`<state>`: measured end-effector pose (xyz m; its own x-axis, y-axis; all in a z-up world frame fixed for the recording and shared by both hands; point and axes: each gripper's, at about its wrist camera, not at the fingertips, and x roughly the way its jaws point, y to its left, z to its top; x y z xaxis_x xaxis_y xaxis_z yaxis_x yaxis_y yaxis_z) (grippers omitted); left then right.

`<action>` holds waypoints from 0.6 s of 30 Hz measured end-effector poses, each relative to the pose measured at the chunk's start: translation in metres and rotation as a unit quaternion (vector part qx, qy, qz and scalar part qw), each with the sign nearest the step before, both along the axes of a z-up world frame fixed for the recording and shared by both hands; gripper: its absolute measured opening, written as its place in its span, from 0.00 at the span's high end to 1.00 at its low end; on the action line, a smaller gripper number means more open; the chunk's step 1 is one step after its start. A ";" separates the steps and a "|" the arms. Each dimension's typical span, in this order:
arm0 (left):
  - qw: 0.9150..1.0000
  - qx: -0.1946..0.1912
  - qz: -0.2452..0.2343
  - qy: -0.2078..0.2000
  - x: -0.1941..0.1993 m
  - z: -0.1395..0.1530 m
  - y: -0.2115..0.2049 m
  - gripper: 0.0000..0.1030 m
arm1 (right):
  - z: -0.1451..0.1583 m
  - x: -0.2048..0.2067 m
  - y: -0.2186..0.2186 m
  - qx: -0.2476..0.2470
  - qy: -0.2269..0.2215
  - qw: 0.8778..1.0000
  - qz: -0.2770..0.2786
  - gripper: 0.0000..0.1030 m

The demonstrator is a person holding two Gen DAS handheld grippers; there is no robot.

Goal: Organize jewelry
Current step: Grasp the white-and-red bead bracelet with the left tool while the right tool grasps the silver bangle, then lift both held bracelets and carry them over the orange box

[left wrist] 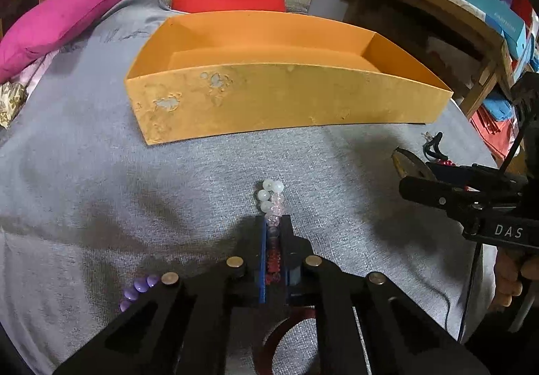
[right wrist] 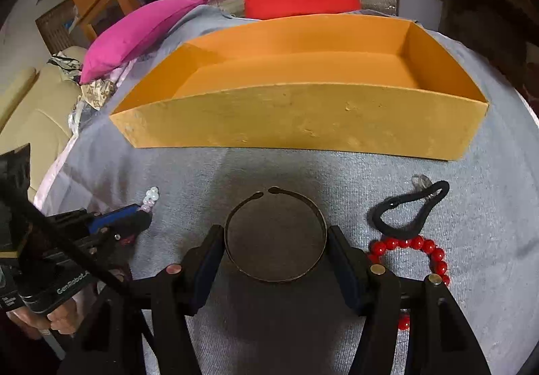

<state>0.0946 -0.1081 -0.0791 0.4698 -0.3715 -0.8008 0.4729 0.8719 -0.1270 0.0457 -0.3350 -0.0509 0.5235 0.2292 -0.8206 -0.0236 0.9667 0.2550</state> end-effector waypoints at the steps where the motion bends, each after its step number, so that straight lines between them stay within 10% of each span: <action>1: 1.000 -0.003 -0.001 -0.001 0.000 0.001 -0.001 0.93 | 0.000 -0.001 -0.001 0.002 0.000 1.000 -0.001 0.37; 18: 0.998 -0.027 0.015 -0.053 -0.010 0.037 0.010 0.93 | 0.026 -0.015 -0.012 0.026 -0.045 0.998 -0.017 0.37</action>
